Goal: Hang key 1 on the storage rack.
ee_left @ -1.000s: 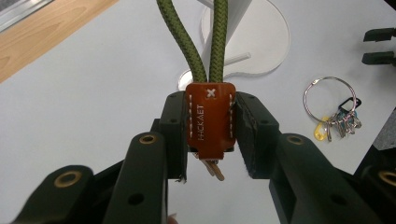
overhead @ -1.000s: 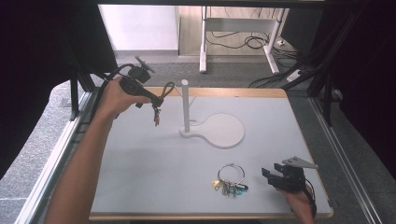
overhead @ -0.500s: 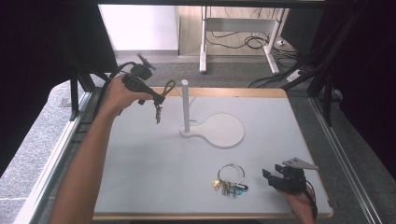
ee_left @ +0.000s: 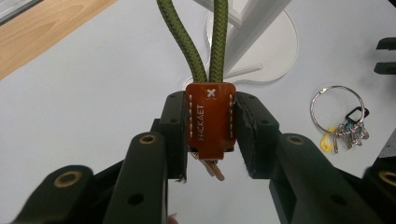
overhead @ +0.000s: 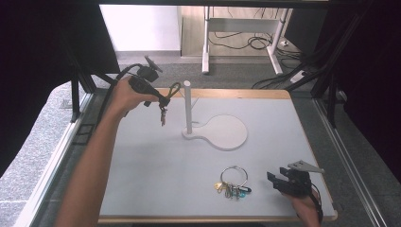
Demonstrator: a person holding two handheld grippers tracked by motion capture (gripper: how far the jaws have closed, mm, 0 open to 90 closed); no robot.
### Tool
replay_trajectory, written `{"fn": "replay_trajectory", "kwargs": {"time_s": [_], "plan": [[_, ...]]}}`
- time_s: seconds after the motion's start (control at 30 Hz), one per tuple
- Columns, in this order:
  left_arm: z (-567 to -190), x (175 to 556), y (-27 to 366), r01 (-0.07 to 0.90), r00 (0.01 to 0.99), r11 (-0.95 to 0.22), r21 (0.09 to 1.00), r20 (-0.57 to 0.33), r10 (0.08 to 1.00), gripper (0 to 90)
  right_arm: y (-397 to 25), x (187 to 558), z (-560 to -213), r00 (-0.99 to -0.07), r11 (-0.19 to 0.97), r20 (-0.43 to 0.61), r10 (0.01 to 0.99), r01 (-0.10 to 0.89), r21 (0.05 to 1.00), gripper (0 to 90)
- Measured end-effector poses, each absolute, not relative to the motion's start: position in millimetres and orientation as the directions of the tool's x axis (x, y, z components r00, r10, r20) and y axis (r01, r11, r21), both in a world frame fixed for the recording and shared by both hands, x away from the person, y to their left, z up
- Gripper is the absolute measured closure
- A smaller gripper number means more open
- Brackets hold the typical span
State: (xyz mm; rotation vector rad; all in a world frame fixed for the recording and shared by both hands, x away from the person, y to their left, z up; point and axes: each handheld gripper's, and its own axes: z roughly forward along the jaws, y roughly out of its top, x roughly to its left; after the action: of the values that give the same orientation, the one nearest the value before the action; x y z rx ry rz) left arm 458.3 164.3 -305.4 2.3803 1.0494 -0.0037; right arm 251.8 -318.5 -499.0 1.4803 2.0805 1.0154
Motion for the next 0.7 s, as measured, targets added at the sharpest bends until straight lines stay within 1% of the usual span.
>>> {"fn": "replay_trajectory", "kwargs": {"time_s": [0.5,0.7], "plan": [[-312,463,157,0.688,0.701,-0.563,0.458,-0.219,0.678,66.1,-319,252,-500,-0.370,0.183,0.091,0.925,0.643,0.744,40.9],[-317,463,151,0.677,0.715,-0.589,0.441,-0.204,0.669,65.9,-320,252,-499,-0.372,0.185,0.090,0.924,0.640,0.746,40.8]]}}
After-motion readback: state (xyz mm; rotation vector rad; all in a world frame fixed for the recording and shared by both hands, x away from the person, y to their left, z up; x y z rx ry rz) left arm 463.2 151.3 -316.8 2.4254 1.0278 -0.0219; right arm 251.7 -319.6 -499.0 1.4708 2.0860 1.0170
